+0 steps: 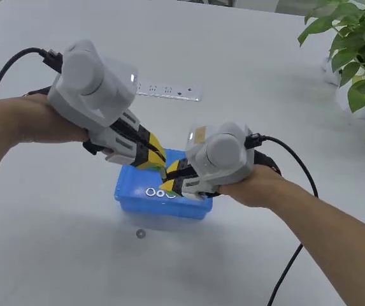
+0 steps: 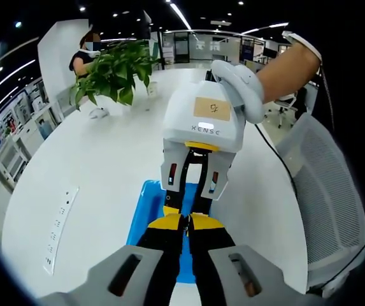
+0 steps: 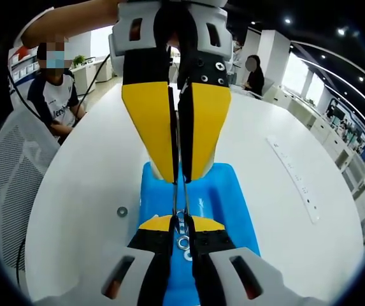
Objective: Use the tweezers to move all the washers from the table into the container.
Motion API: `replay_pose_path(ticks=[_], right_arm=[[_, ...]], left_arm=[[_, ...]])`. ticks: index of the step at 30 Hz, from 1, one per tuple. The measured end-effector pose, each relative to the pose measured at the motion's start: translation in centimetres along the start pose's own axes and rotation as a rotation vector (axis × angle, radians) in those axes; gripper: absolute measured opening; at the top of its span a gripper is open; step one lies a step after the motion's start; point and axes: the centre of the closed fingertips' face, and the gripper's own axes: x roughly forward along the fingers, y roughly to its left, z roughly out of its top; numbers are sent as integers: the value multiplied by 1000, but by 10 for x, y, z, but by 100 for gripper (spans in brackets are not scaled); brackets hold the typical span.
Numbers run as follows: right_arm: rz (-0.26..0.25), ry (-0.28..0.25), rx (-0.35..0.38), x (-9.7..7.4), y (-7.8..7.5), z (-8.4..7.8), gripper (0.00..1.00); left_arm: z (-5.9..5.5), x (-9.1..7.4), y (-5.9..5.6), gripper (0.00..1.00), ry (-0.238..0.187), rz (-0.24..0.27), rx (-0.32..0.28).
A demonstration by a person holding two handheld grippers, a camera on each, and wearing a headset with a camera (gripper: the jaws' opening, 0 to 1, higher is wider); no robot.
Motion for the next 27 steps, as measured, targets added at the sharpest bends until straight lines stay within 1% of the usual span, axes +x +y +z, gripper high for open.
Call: replay_pose_path(ticks=[5, 15, 19, 27], right_arm=[[-8, -4, -6, -5, 4, 5, 10], [-13, -10, -23, -11, 19, 15, 11], [-10, -13, -28, -11, 27, 19, 11], [10, -16, -30, -7, 45, 22, 11]], left_arm=[[5, -6, -7, 7, 1, 6, 10], [9, -15, -22, 7, 9, 13, 20], [9, -18, -30, 7, 8, 17, 19], [4, -20, -46, 7, 15, 19, 11]])
